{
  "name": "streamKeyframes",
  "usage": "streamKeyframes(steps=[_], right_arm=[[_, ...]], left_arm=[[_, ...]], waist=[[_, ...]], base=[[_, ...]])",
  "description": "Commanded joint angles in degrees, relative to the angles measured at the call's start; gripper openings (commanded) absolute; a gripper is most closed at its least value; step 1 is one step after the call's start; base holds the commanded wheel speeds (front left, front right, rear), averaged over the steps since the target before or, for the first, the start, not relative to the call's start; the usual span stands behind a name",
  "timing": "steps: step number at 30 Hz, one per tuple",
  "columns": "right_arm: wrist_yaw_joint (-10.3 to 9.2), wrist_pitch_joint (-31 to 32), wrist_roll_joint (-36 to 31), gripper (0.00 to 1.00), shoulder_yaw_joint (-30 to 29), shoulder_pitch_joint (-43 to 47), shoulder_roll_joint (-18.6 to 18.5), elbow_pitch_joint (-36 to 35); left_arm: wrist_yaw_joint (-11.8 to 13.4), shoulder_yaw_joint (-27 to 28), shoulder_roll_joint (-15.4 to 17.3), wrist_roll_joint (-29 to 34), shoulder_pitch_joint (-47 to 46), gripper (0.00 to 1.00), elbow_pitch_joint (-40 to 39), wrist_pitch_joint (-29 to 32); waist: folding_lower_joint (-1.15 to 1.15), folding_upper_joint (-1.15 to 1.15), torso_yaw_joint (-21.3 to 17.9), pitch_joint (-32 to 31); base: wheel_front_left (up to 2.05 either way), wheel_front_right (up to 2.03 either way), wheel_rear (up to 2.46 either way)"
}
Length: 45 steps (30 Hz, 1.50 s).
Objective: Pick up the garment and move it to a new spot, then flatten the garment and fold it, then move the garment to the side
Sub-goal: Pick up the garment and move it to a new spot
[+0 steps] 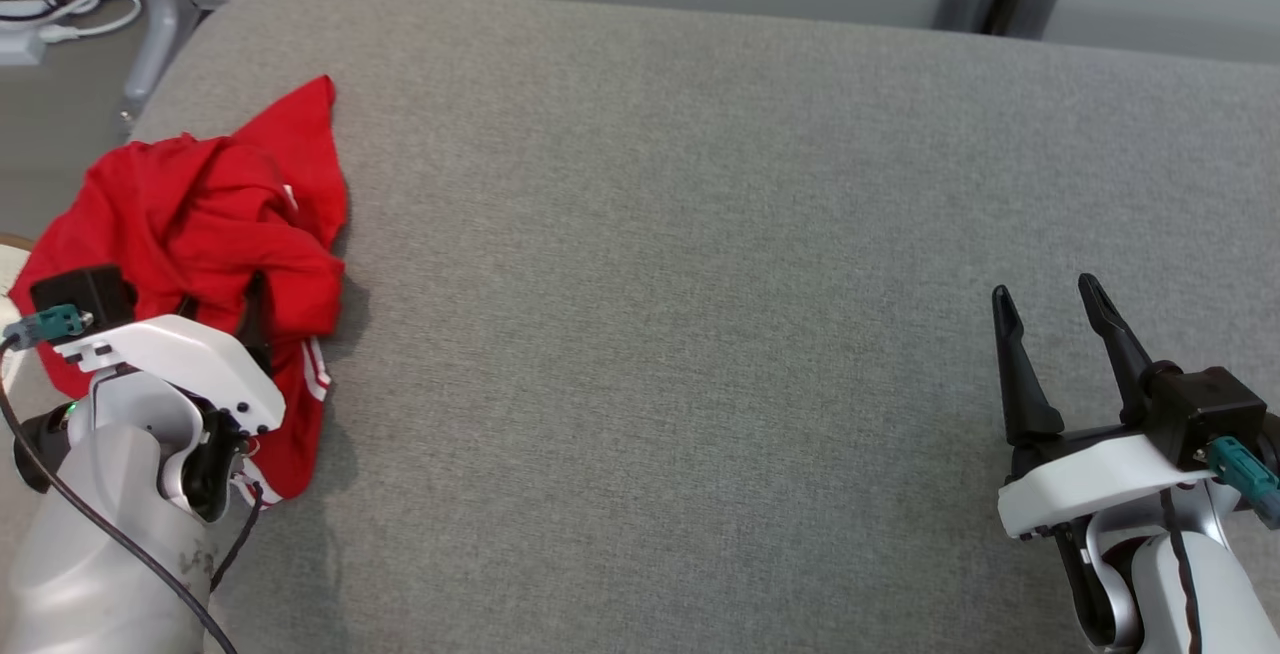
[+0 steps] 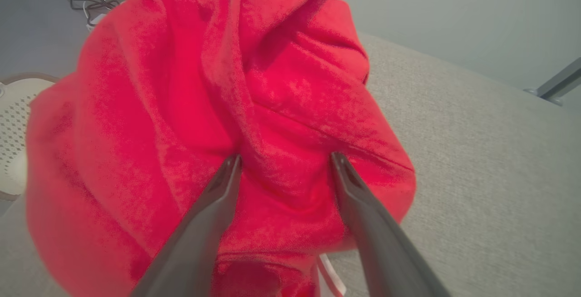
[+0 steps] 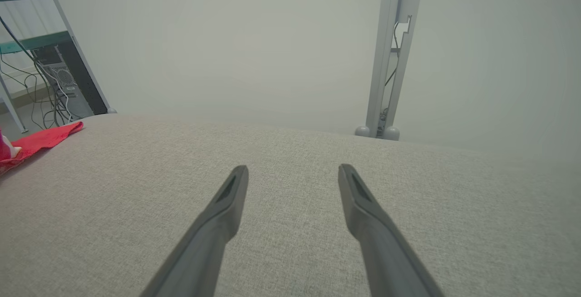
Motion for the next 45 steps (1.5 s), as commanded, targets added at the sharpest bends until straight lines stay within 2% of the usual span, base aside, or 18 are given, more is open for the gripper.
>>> streamKeyframes(steps=[1, 5, 6, 7, 11, 14, 18, 22, 25, 33, 38, 45], right_arm=[[0.01, 0.0, -0.4, 1.00, -0.2, -0.9, -0.4, -0.2], [0.01, -0.2, -0.2, 1.00, -0.3, -1.1, -0.3, -0.3], [0.01, -0.3, -0.1, 1.00, -0.3, -1.0, -0.3, -0.2], [0.01, -0.4, -0.1, 1.00, -0.4, -1.0, -0.3, 0.0], [0.01, -0.4, -0.2, 1.00, -0.5, -1.1, -0.3, 0.3], [0.01, -0.5, -0.3, 1.00, -0.6, -0.5, -0.2, 0.6], [0.01, -1.0, 0.2, 1.00, -0.7, 0.1, 0.0, 1.3], [0.01, -1.8, 0.8, 1.00, -0.7, 0.9, 0.2, 1.4], [0.01, -2.1, 1.0, 1.00, -0.8, 1.8, 0.3, 1.5], [0.01, -2.6, 1.5, 1.00, -0.6, 3.8, 0.4, 1.4], [0.01, -2.5, 2.0, 1.00, -0.6, 5.1, 0.5, 0.8], [0.01, -2.3, 3.0, 1.00, -0.5, 6.5, 0.5, 0.1]], left_arm=[[-0.5, 0.4, 0.2, -0.8, -1.8, 1.00, 2.2, 0.6], [-1.6, 1.1, 0.7, -2.3, -4.7, 1.00, 8.5, 1.4], [-2.0, 0.9, 0.8, -2.2, -5.3, 0.39, 9.6, 1.0], [-1.9, 0.9, 1.1, -2.1, -5.9, 0.00, 10.4, 0.0], [-2.3, 0.2, 1.7, -1.2, -7.2, 0.00, 13.4, -3.7], [-1.9, -0.3, 1.2, -0.3, -7.3, 0.00, 13.7, -9.1], [-1.3, 0.1, 1.8, 0.4, -5.6, 0.00, 12.8, -15.5], [0.1, 1.1, 2.1, 1.5, -2.7, 0.00, 8.3, -17.5], [1.5, 3.3, 2.3, 3.1, 1.6, 0.00, -0.4, -17.7], [5.4, 6.3, -0.3, 8.1, 16.0, 0.00, -21.2, -17.7], [8.0, 5.0, -1.4, 10.6, 24.8, 0.00, -32.8, -16.8], [10.3, 2.8, -2.0, 12.5, 32.6, 0.00, -45.5, -12.9]], waist=[[0.00, 0.00, -1.3, 1.9], [0.00, 0.00, -1.6, 2.9], [0.00, 0.00, -1.6, 3.1], [0.00, 0.00, -1.5, 3.2], [0.00, 0.00, -1.2, 2.9], [0.00, 0.00, -0.8, 2.0], [0.00, 0.00, -0.3, 0.1], [0.00, 0.00, -0.1, -2.3], [0.00, 0.00, 0.0, -4.1], [0.00, 0.00, -0.9, -8.0], [0.00, 0.00, -2.2, -10.4], [0.00, 0.00, -4.6, -12.4]], base=[[0.00, 0.00, 0.00], [0.00, 0.00, 0.00], [0.00, 0.00, 0.00], [0.00, 0.00, 0.00], [0.00, 0.00, 0.00], [0.00, 0.00, 0.00], [0.00, 0.00, 0.00], [0.00, 0.00, 0.00], [0.00, 0.00, 0.00], [0.00, 0.00, 0.00], [0.00, 0.00, 0.00], [0.00, 0.00, 0.00]])
